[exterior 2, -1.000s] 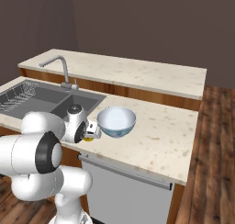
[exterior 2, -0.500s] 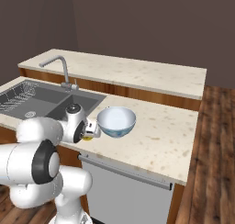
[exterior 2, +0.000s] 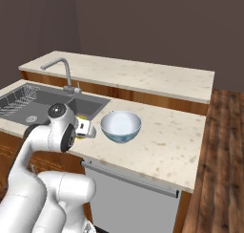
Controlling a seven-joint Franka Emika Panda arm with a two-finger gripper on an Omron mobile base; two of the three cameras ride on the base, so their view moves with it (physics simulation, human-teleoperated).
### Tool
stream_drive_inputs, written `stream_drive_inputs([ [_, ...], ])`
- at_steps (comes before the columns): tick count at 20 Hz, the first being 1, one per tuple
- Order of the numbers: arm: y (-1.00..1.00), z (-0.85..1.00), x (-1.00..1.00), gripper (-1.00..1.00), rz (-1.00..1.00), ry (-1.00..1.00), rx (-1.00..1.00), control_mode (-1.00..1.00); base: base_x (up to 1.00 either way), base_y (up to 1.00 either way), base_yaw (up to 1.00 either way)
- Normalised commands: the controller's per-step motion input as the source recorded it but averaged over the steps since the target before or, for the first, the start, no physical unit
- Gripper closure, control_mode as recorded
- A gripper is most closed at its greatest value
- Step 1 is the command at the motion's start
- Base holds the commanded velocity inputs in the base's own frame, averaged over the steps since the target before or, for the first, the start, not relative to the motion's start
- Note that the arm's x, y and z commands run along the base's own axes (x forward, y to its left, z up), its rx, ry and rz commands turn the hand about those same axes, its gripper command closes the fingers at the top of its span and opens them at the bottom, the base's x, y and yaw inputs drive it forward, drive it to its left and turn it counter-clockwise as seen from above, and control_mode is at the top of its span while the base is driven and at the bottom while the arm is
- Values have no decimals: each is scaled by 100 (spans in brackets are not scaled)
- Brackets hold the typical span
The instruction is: Clear the mugs and bowl far away from the sink.
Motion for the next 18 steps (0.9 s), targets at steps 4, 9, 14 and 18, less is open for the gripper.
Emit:
stream_drive_inputs([
  [4, -5, 100, -64, 100, 0, 4, 0, -100, 0, 0, 0],
  [9, -13, 100, -85, 100, 0, 10, 0, -100, 0, 0, 0],
  [14, -30, 100, -100, 100, 0, 1, 2, -100, 0, 0, 0],
  [18, -13, 98, -100, 100, 0, -7, 0, -100, 0, 0, 0],
])
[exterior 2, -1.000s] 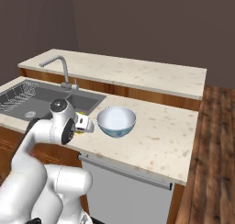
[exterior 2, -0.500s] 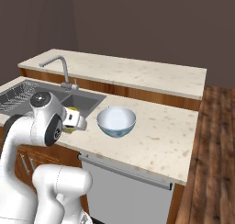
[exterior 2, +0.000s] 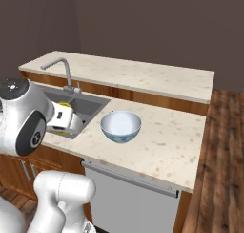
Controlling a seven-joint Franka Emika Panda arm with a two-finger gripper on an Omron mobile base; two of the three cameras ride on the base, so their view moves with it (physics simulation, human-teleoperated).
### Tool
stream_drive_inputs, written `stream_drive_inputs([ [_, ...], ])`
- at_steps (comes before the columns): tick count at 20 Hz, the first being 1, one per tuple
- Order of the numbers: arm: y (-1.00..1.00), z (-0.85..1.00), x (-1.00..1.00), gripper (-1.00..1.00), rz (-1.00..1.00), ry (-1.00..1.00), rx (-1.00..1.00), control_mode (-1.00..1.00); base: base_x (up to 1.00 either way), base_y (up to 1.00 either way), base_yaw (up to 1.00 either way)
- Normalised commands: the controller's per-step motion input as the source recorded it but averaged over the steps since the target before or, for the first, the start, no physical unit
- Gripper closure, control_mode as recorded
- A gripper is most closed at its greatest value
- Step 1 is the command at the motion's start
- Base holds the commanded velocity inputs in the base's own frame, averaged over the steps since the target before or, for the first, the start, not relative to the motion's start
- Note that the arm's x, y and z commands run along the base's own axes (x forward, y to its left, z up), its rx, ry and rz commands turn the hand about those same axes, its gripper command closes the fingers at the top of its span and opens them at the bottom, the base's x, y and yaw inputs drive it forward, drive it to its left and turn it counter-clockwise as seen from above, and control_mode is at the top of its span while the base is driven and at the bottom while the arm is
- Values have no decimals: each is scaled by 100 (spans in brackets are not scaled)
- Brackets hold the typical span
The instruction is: Clear the mugs and bowl far away from the sink.
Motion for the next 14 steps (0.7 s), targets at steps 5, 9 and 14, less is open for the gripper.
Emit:
stream_drive_inputs([
  [5, 6, 54, -63, 100, -1, -12, -1, -100, 0, 0, 0],
  [9, 3, 41, -7, 100, -2, 0, -1, -100, 0, 0, 0],
  [14, 0, 49, -4, 100, 0, 7, 0, -100, 0, 0, 0],
])
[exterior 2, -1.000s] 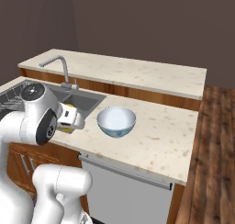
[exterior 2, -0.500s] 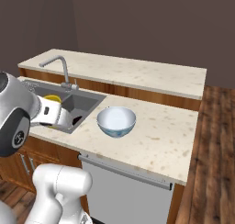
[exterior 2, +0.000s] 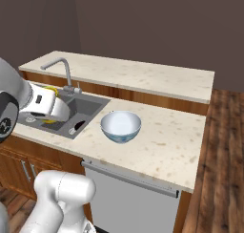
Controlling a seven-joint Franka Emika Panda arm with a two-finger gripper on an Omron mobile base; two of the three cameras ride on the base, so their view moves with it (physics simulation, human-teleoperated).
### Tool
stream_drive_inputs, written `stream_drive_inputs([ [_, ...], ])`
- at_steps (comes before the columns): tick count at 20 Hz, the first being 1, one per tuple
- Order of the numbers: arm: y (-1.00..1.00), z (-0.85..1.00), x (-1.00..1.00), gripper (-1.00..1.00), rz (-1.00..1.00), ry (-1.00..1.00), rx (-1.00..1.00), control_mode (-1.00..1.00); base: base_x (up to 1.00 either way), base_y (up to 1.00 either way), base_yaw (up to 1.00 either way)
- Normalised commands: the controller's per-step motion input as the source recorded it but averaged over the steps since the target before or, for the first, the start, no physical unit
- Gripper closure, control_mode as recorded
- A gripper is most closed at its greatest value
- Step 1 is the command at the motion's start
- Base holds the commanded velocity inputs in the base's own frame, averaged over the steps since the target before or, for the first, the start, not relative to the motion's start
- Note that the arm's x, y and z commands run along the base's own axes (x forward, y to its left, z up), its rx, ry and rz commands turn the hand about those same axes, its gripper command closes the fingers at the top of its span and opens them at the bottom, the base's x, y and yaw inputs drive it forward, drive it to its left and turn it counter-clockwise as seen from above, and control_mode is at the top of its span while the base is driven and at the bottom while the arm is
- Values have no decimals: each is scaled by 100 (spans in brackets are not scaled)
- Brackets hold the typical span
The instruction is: Clear the mugs and bowl far away from the sink.
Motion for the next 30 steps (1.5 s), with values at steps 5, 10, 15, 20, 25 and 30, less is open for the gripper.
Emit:
stream_drive_inputs([
  [5, 4, 17, -3, 100, 0, 2, 0, 100, -6, 18, 0],
  [10, 0, 0, 0, 100, 0, 0, 0, 100, -48, 67, 26],
  [15, 0, 0, 0, 100, 0, 0, 0, 100, -7, 6, 97],
  [20, 0, 0, 0, 100, 0, 0, 0, 100, 0, 0, 100],
  [25, 0, 0, 0, 100, 0, 0, 0, 100, 0, 0, 100],
  [30, 0, 0, 0, 100, 0, 0, 0, 100, 0, 0, 100],
])
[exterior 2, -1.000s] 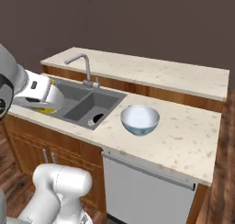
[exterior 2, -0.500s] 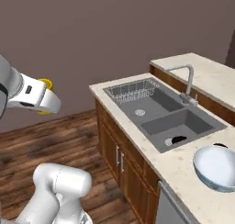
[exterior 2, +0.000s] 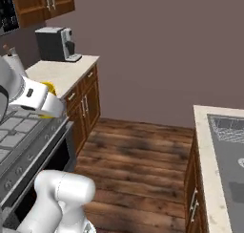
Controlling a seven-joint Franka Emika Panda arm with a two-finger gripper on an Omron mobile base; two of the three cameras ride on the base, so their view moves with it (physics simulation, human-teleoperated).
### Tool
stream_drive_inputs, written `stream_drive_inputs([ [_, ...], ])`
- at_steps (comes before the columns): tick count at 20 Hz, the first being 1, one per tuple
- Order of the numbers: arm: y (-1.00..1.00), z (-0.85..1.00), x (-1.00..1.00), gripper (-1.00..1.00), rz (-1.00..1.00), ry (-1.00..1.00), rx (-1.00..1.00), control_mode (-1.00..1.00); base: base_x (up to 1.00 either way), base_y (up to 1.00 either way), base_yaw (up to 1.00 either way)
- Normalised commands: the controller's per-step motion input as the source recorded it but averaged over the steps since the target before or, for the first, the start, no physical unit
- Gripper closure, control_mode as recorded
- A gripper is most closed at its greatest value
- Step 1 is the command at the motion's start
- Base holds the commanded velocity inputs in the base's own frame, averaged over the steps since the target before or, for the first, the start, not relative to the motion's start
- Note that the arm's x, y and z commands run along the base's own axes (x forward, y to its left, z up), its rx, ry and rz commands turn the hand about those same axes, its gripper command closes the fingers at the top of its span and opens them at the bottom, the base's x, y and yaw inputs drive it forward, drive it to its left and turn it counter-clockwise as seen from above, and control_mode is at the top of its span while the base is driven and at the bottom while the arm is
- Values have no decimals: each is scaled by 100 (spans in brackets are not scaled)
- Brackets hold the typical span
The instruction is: Clear the mugs and bowl far away from the sink.
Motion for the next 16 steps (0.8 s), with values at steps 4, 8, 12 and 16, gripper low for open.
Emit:
stream_drive_inputs([
  [4, 0, 0, 0, 100, 0, 0, 0, 100, 0, 0, 100],
  [8, 0, 0, 0, 100, 0, 0, 0, 100, 0, 0, 100],
  [12, 0, 0, 0, 100, 0, 0, 0, 100, -6, 0, 100],
  [16, 0, 0, 0, 100, 0, 0, 0, 100, 0, 0, 100],
])
